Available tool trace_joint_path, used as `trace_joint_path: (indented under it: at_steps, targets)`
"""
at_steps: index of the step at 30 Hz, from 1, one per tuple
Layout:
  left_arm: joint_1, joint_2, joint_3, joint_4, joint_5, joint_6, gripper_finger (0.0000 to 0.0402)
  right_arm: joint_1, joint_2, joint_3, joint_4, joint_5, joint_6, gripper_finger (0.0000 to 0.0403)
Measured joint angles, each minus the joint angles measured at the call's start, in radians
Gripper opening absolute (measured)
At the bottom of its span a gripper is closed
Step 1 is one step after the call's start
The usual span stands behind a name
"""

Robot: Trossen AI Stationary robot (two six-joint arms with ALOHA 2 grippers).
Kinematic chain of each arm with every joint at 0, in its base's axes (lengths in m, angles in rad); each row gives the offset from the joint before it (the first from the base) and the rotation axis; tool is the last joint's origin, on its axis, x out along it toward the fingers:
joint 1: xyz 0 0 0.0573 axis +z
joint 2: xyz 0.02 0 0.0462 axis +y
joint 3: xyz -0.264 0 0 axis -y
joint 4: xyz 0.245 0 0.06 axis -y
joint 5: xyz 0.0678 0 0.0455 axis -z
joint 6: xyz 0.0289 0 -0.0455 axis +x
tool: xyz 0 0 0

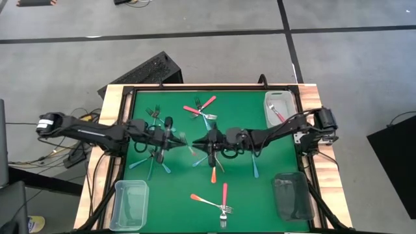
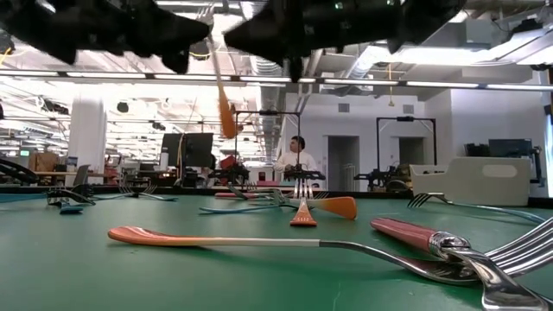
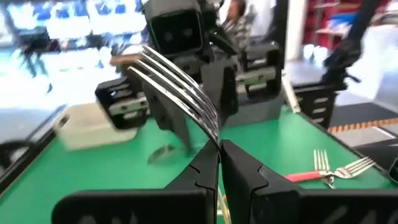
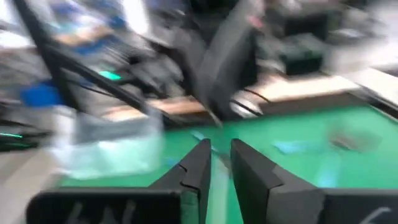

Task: Sort silverware by color (type)
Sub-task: Put the orange fork into the transparent bin

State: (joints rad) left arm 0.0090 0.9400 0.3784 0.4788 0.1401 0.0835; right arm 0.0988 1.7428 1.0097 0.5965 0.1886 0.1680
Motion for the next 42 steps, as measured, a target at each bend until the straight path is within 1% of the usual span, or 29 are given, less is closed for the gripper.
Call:
trace_joint_path:
  at_steps: [3, 4, 5, 8, 10, 15, 17, 19, 22, 25, 28, 33, 37, 42]
  targets:
    - [0.0, -0.102, 0.074, -0.302, -0.109, -0.054, 0.0, -0.017, -0.037, 0.0, -0.127, 0.184, 0.0, 0.0105]
    - [0.001, -0.123, 0.102, -0.399, -0.135, -0.081, 0.0, -0.025, -0.046, -0.001, -0.165, 0.225, 0.0, 0.0107]
    - [0.001, -0.141, 0.131, -0.497, -0.158, -0.118, 0.0, -0.034, -0.05, -0.001, -0.182, 0.242, 0.0, 0.0107]
    - [-0.008, -0.17, 0.226, -0.759, -0.194, -0.281, 0.0, -0.064, -0.05, -0.001, -0.208, 0.222, -0.001, 0.0108]
    - [-0.013, -0.175, 0.291, -0.913, -0.192, -0.389, 0.0, -0.078, -0.05, -0.001, -0.212, 0.198, -0.007, 0.0108]
    - [-0.03, -0.176, 0.481, -1.197, -0.139, -0.593, 0.0, -0.13, -0.036, -0.002, -0.216, 0.167, -0.034, 0.0108]
    - [-0.05, -0.175, 0.546, -1.313, -0.141, -0.686, 0.0, -0.151, -0.036, -0.001, -0.216, 0.144, -0.035, 0.0108]
    - [-0.088, -0.177, 0.583, -1.406, -0.161, -0.798, 0.0, -0.17, -0.037, -0.001, -0.227, 0.121, -0.036, 0.0108]
    - [-0.196, -0.186, 0.577, -1.503, -0.213, -1.003, 0.0, -0.188, -0.037, -0.001, -0.25, 0.11, -0.041, 0.0108]
    - [-0.356, -0.184, 0.531, -1.546, -0.278, -1.209, 0.0, -0.201, -0.037, -0.001, -0.262, 0.101, -0.046, 0.0108]
    - [-0.526, -0.172, 0.48, -1.545, -0.349, -1.408, 0.0, -0.212, -0.037, -0.001, -0.272, 0.1, -0.049, 0.0108]
    - [-0.782, -0.107, 0.441, -1.545, -0.458, -1.674, 0.0, -0.22, -0.037, -0.001, -0.286, 0.099, -0.083, 0.0108]
    - [-0.924, -0.029, 0.44, -1.544, -0.492, -1.839, 0.0, -0.22, -0.037, -0.001, -0.283, 0.097, -0.091, 0.0108]
    - [-1.056, 0.085, 0.44, -1.54, -0.491, -2.023, 0.0, -0.221, -0.037, -0.001, -0.269, 0.097, -0.094, 0.0108]
